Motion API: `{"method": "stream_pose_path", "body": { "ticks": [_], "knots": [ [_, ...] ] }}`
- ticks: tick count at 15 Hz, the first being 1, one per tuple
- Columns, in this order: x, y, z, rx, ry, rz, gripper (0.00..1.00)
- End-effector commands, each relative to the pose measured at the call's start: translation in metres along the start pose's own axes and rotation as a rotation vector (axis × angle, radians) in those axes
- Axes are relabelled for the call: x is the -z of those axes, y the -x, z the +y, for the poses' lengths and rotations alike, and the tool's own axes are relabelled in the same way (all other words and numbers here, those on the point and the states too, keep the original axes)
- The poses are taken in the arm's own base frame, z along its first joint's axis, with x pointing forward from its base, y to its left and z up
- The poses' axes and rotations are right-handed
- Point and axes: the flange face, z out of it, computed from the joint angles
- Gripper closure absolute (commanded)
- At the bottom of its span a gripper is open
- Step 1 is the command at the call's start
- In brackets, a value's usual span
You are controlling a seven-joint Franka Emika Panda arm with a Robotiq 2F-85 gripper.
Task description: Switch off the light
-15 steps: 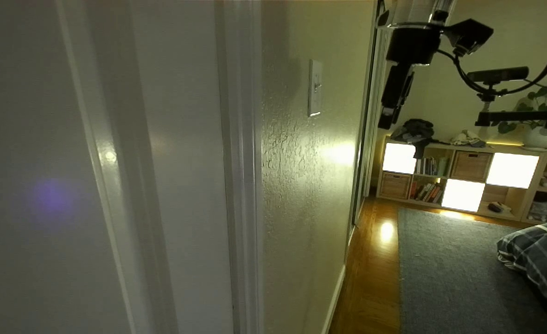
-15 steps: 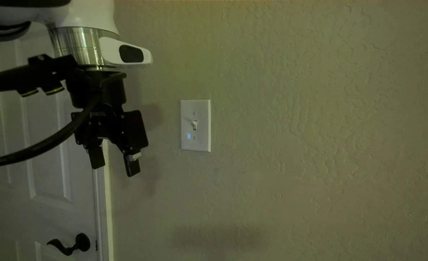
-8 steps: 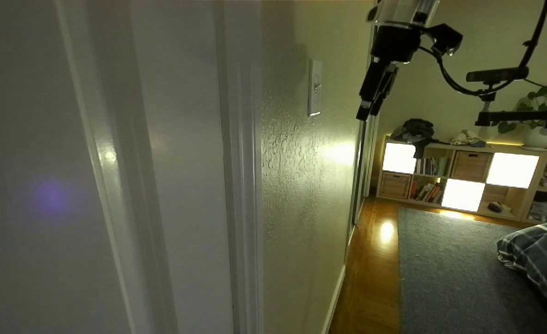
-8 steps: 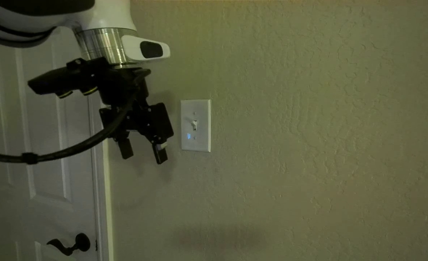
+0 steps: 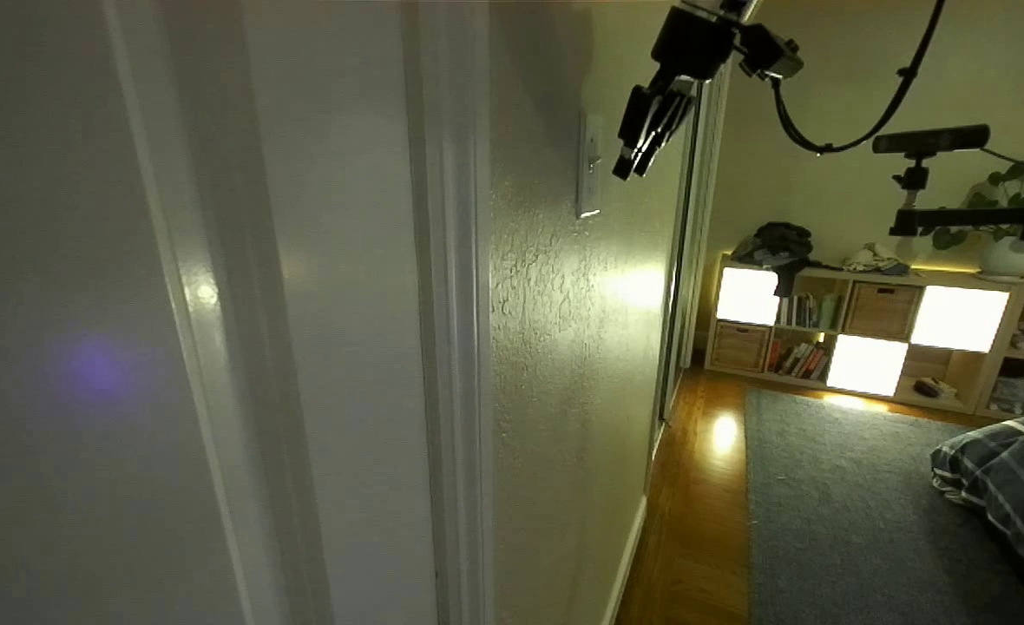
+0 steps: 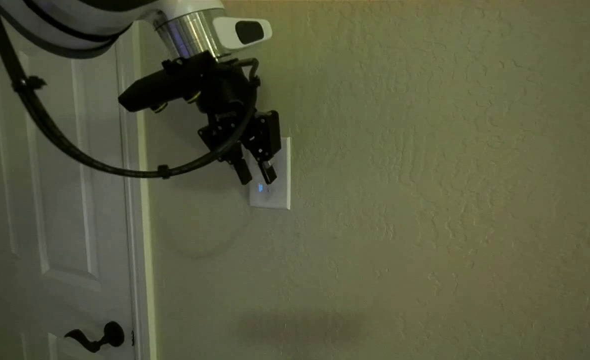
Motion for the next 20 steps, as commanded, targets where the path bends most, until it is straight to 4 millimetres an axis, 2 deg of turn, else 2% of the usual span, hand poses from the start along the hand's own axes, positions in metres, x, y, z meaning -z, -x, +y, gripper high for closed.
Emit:
{"method": "stream_pose_path", "body": {
  "ticks": [1, 3, 7, 10, 20],
  "knots": [
    [0.015, -0.018, 0.011, -0.059, 0.027, 0.066, 0.80],
    [0.021, -0.022, 0.013, -0.090, 0.024, 0.074, 0.93],
    [0.019, -0.023, 0.015, -0.135, 0.012, 0.058, 0.98],
    [0.016, -0.025, 0.011, -0.155, -0.002, 0.056, 0.93],
    [0.014, -0.032, 0.001, -0.167, -0.040, 0.063, 0.93]
  ]
}}
